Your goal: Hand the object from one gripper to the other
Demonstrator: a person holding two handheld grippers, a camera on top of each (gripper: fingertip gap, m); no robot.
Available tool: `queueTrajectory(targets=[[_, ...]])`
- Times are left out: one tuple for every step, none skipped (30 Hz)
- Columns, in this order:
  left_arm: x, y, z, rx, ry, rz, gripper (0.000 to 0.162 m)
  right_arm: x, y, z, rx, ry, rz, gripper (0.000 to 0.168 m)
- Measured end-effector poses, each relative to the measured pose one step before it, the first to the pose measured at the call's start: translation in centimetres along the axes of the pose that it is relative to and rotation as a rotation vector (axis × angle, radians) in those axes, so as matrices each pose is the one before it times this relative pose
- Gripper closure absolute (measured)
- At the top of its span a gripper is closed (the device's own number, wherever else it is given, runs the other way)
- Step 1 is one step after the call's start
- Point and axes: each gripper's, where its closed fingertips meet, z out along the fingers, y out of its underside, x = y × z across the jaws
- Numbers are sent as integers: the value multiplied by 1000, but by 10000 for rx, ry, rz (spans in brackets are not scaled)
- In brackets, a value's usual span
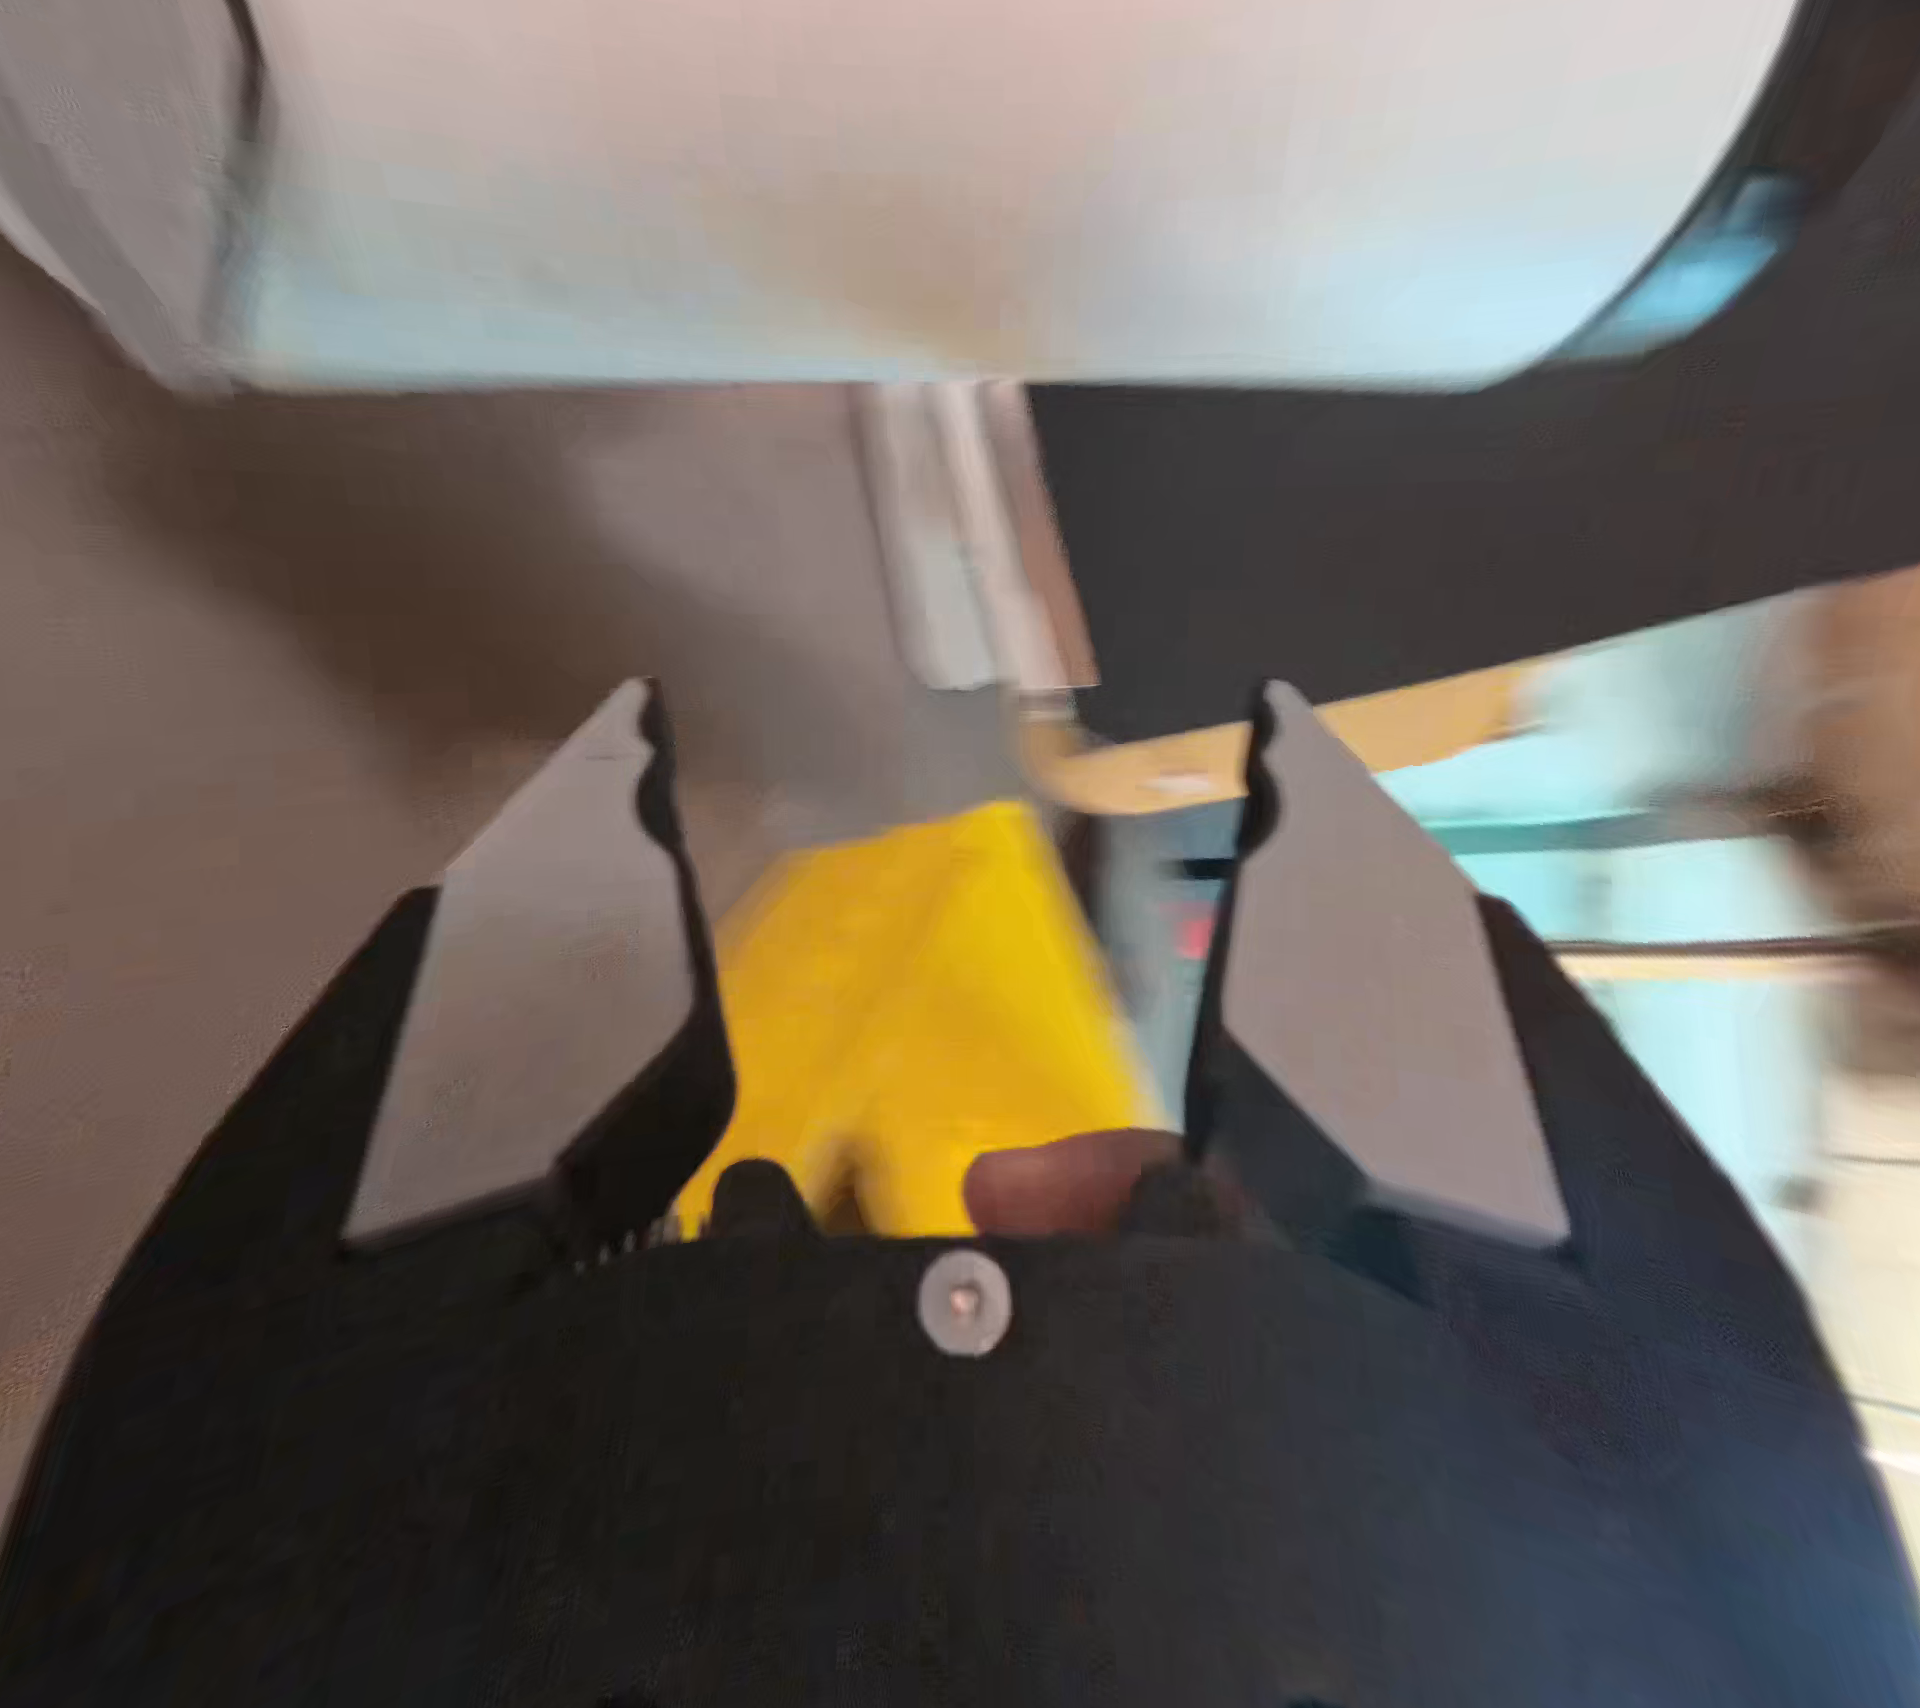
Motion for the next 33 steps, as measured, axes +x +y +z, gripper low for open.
queueTrajectory(targets=[[-743,-283,-208,79,-700,535,67,-1441,-238,-230,294,-1411,2318,54],[-411,-321,-171,113,-501,570,67,-1495,-854,-294,625,-1418,2224,41],[-248,-488,-175,234,-464,617,67,-1566,-1371,-268,933,-1409,2069,29],[-194,-445,-135,191,-505,774,68,-1403,-1636,-163,1130,-1245,1787,29],[-33,-446,-124,179,-452,860,69,-754,-1559,-11,1177,-771,1505,36],[-58,-398,-111,184,-506,948,70,230,-1062,211,955,-166,1372,42],[202,-207,-28,65,-344,1029,70,741,-503,408,641,80,1238,47],[411,-57,61,-3,-227,975,70,314,-286,552,524,-251,1014,46],[443,-2,114,-9,-281,1048,70,-94,-189,548,520,-528,897,49],[392,-11,94,-6,-316,1206,71,107,-81,539,516,-420,861,48],[-126,252,71,-176,-452,945,71,-168,-183,454,598,-591,692,48],[-112,347,57,-172,-127,369,70,-102,-184,295,581,-522,564,47],[72,315,67,-55,195,-66,71,158,-52,100,376,-293,406,47],[52,332,58,-90,189,-226,70,229,141,-44,118,-156,104,47],[15,59,22,20,98,-323,70,5,178,-110,-51,-207,-143,47],[40,-248,4,170,77,-474,69,-229,95,-178,-122,-236,-274,54],[32,-181,20,111,142,-578,69,-241,0,-257,-187,-103,-405,67],[440,-139,-18,37,502,-413,73,-179,-244,-327,-103,99,-621,72],[19,-282,-137,159,219,-392,80,-139,-369,-320,-99,286,-895,73],[-32,-460,-219,285,179,-345,87,-132,-283,-275,-224,387,-1137,73],[-46,-339,-196,215,151,-336,93,-115,-198,-189,-357,450,-1260,73],[-182,-122,-133,87,77,-325,95,-58,-240,-68,-380,502,-1286,74],[-364,92,-70,-37,24,-408,90,13,-316,-30,-341,540,-1270,73],[-261,229,-67,-111,194,-558,86,33,-391,-94,-296,558,-1311,73],[-41,218,-149,-115,426,-712,85,341,-465,-159,-295,670,-1469,72],[236,142,-234,-69,674,-916,84,736,-431,-242,-357,827,-1716,73],[569,49,-299,-59,926,-1051,77,996,-282,-246,-417,890,-1951,72],[617,-301,-389,124,918,-1021,71,1098,-61,-214,-434,886,-2070,72],[790,-539,-453,314,938,-914,70,925,150,-95,-394,761,-2026,72],[1053,-526,-414,324,1018,-825,70,487,274,-7,-310,521,-1872,72],[1174,-434,-274,265,1021,-776,68,122,256,20,-187,356,-1666,72],[1090,-311,-121,228,916,-754,64,-176,131,-37,-66,258,-1443,72],[851,-129,61,128,749,-693,61,-460,-38,-77,-13,135,-1211,72]])
